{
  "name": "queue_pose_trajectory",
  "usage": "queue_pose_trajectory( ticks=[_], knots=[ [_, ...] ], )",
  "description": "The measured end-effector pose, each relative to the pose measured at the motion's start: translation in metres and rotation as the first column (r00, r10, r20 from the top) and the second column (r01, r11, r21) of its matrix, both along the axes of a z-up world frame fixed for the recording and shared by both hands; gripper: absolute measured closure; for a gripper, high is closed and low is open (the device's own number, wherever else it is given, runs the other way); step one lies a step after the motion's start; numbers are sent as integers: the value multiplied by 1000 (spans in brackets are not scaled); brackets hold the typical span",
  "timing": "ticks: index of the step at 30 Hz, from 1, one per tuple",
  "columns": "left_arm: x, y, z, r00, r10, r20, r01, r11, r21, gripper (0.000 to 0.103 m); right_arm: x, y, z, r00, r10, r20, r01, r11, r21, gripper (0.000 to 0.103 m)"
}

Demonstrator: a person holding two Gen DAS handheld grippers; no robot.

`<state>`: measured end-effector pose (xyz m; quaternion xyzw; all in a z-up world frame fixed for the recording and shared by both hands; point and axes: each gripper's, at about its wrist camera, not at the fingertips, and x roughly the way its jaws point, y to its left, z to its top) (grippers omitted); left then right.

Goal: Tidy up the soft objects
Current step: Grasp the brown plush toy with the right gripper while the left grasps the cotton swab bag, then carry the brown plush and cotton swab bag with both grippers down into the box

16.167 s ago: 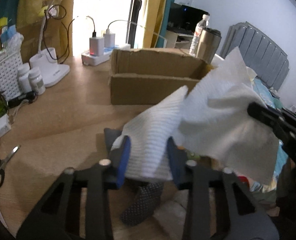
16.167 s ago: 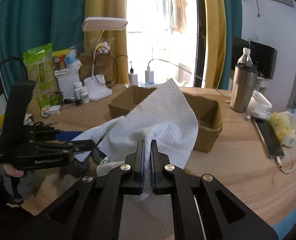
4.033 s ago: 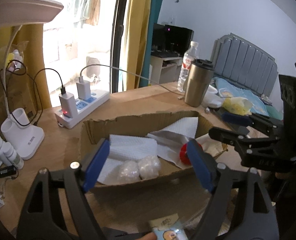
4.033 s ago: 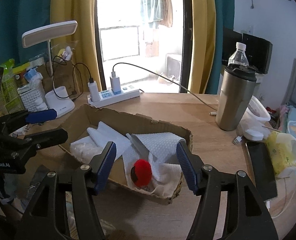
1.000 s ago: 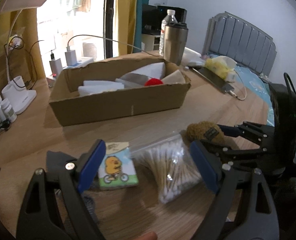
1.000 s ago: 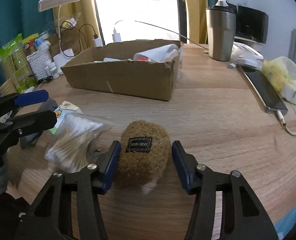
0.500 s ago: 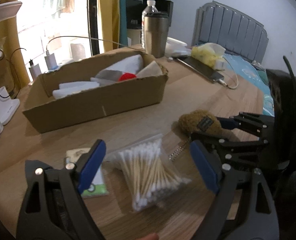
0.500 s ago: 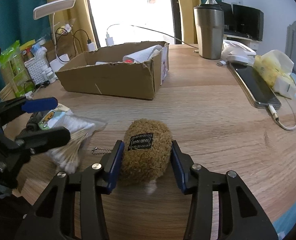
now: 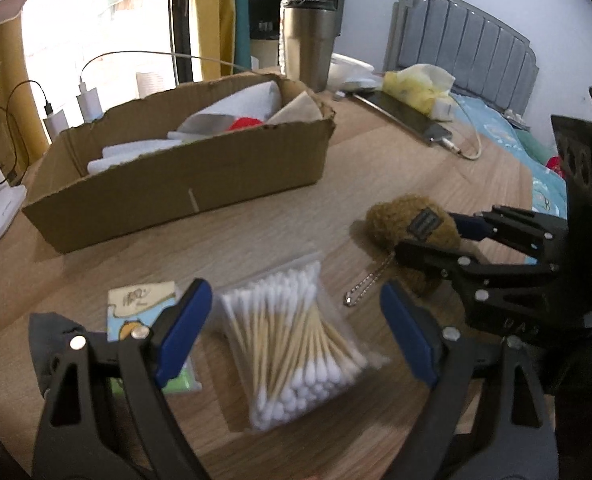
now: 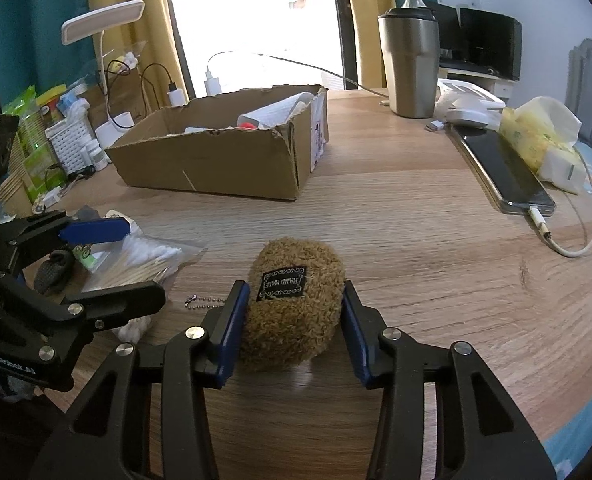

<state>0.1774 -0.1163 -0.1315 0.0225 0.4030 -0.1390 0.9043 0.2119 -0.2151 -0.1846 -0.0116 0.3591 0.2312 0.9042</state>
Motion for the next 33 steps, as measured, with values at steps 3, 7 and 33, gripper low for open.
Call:
queue_pose_trajectory(
  ticks=[3,7,33],
  knots=[
    [-1,0,-2,1000,-12,-4,12,1000,3,25,0,1,1,1000,-1,1,1,1000,-3,56],
    [-1,-1,-5,1000,-22,-19,23,1000,19,36,-1,1,1,1000,-6,2,6,1000,-8,56],
    [-21,20,18,998,-54,42,55,998,-44,61,-9,22,28,998,8,56,-4,998,-59,56]
  ],
)
